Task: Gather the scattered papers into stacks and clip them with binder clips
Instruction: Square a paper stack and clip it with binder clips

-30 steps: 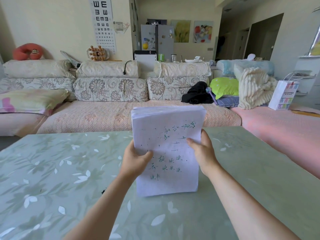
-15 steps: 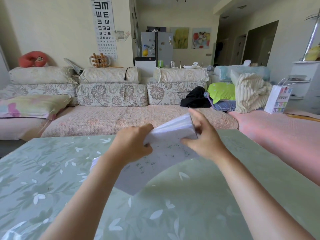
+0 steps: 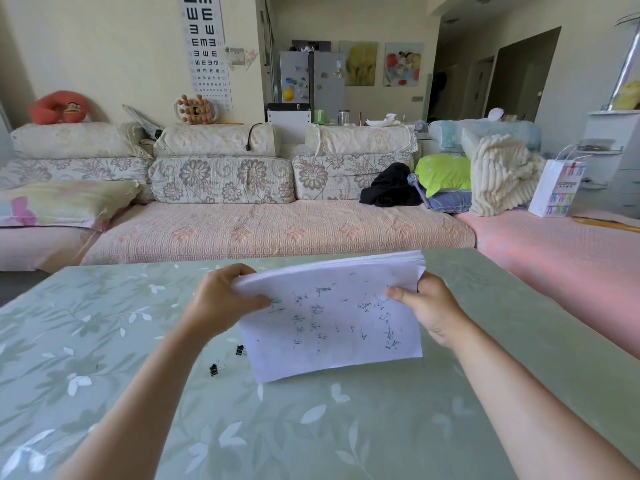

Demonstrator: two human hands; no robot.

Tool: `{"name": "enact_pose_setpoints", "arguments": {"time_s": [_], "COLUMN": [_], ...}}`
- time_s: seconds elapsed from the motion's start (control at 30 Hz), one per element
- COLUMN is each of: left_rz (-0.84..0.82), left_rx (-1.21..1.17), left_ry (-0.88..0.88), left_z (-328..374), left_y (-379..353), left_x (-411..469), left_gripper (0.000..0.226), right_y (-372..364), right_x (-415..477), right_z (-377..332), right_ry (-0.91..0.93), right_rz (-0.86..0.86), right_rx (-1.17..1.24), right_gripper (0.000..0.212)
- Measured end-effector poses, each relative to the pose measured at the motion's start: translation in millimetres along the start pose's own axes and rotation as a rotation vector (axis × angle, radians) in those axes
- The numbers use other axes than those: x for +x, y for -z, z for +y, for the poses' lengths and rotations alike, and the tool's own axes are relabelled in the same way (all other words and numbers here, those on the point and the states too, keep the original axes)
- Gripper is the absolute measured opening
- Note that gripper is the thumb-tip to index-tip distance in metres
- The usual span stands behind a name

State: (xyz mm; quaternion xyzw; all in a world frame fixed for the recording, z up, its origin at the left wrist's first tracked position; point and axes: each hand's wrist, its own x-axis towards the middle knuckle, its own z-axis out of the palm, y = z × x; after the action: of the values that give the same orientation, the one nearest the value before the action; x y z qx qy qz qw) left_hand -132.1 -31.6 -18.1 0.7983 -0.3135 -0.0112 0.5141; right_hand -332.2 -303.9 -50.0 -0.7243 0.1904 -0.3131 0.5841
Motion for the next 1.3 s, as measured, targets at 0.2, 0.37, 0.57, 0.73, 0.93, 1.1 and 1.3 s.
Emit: {"name": "enact_pose_setpoints", "arguments": {"time_s": [0.2,0.37,0.57,0.73,0.93,1.1,1.3], "left_rz": [0.185,0.255,0.346,0.393,0.424,0.313,-0.124], "left_rx": [-0.524,-0.603,-0.685,-0.67,-0.205,0.646,0.998], "left_ry": [0.158,0.129,0.382,0.365,0.13,-0.56,-0.646], "left_z": [-8.3,-10.9,14.3,25.0,25.0,72.3,85.3], "left_y": [-46.8,-56.9,-56.5,-49.3,-37.6,-62.8,-133.7], "left_x": [-18.5,-22.6,-14.9,-5.4,-1.0,3.4,4.5], "left_gripper": [0.021,0.026,0.031,0.012,0.011,0.034,0.048], "right_y": [-6.2,-11.2,-19.9,-24.0,-27.3,-28.7,-28.4], "right_x": [0.3,3.7,-2.9,-7.0,-6.9,-6.4,-7.0], "right_z": [27.0,21.1,20.7,14.0,13.2,7.8,4.3], "right_ry": [-0.129,-0.179,-0.184,-0.189,-0.199,-0.222,-0.204], "right_rz": [0.013,0.107,0.189,0.234,0.278,0.3,0.293], "right_rx": [0.065,0.014,0.028,-0.008,-0.034,-0.019,-0.039], "right_gripper": [0.029,0.039,0.037,0.012,0.017,0.015,0.019]}}
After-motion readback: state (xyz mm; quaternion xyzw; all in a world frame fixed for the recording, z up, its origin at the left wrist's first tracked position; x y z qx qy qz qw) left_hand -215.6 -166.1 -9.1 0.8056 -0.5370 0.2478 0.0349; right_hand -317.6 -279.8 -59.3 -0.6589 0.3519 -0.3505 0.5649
